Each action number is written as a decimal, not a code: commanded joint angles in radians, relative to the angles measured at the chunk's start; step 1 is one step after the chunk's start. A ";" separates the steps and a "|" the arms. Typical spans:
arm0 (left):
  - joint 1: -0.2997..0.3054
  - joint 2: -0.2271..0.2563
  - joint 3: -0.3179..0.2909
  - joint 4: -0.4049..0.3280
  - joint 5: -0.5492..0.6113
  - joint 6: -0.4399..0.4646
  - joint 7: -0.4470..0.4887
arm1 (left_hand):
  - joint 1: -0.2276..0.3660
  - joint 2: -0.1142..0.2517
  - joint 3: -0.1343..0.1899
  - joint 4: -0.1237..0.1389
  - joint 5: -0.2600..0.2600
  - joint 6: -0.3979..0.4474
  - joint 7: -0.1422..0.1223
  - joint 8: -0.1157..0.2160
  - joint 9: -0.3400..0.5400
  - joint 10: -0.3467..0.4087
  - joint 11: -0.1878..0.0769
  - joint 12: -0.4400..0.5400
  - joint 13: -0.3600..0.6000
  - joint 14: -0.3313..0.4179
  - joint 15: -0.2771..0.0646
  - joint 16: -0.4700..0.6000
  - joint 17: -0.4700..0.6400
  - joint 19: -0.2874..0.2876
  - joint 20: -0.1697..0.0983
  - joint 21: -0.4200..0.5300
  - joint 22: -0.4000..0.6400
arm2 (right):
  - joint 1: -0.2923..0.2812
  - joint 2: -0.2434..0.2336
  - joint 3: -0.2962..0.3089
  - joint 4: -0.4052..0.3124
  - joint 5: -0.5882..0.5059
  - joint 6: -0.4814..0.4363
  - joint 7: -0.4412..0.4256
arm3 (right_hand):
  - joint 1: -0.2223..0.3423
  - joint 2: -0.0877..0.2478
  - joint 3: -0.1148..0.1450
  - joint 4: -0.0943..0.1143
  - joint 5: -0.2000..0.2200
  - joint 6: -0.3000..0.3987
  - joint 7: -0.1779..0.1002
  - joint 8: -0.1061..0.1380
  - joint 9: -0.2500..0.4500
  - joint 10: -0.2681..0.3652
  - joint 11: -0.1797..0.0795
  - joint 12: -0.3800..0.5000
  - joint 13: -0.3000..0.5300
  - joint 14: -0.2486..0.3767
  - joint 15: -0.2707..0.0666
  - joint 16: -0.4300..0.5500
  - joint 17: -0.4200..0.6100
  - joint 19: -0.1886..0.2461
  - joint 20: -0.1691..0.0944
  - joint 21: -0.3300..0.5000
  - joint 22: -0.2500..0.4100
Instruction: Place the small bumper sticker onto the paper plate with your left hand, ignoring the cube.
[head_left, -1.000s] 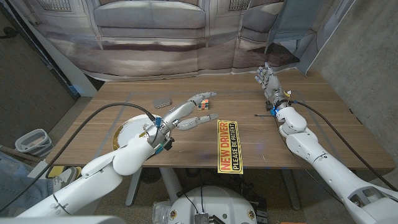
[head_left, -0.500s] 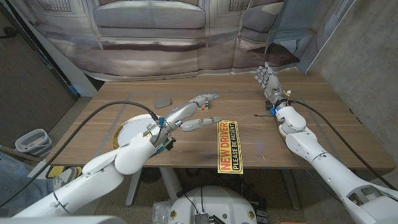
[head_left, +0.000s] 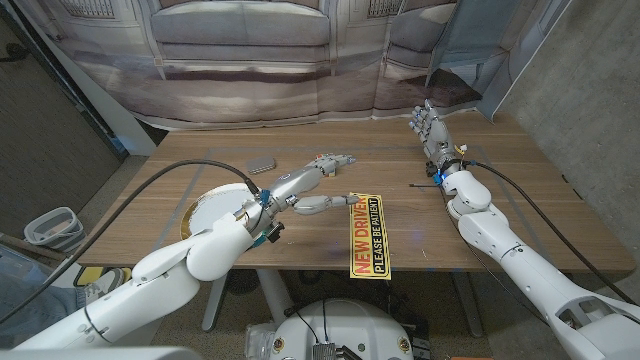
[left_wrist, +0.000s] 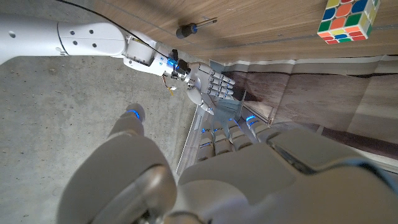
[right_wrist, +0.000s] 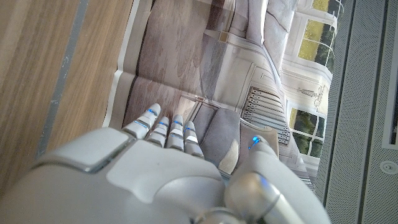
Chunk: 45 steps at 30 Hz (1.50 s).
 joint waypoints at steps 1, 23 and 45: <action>-0.020 0.017 0.020 -0.025 0.031 0.051 -0.036 | 0.021 -0.003 0.002 -0.013 0.005 0.010 -0.004 0.002 0.004 -0.003 -0.009 -0.003 0.004 0.003 -0.003 -0.002 0.001 0.004 -0.016 -0.002 -0.001 | -0.009 -0.006 0.001 -0.013 -0.003 0.000 -0.003 | 0.008 0.003 -0.002 -0.005 0.001 0.006 0.000 0.000 0.006 0.009 0.001 0.001 0.003 0.008 0.000 -0.006 0.002 0.010 -0.020 -0.001 0.004; -0.064 0.031 0.069 -0.065 0.076 0.169 -0.117 | 0.095 -0.038 -0.007 -0.059 0.009 -0.002 -0.031 -0.005 0.005 -0.020 -0.003 -0.007 0.004 -0.004 0.004 -0.004 0.002 0.019 0.020 0.000 -0.001 | -0.002 0.004 0.000 0.005 0.006 0.002 0.002 | 0.009 0.004 -0.004 -0.007 0.000 0.006 -0.002 -0.001 0.006 0.009 -0.003 0.000 0.003 0.009 0.001 -0.006 0.002 0.010 -0.019 -0.006 0.004; -0.111 0.028 0.132 -0.111 0.173 0.302 -0.185 | 0.156 -0.057 -0.030 -0.072 0.012 0.012 -0.064 -0.007 0.006 -0.021 -0.016 -0.003 0.005 0.019 0.021 0.002 0.001 0.080 0.132 0.015 0.003 | 0.006 0.007 0.002 0.022 0.009 0.010 0.011 | 0.010 0.005 -0.005 -0.009 0.000 0.005 -0.003 -0.001 0.006 0.008 -0.002 0.000 0.003 0.010 0.000 -0.006 0.002 0.011 -0.017 -0.010 0.005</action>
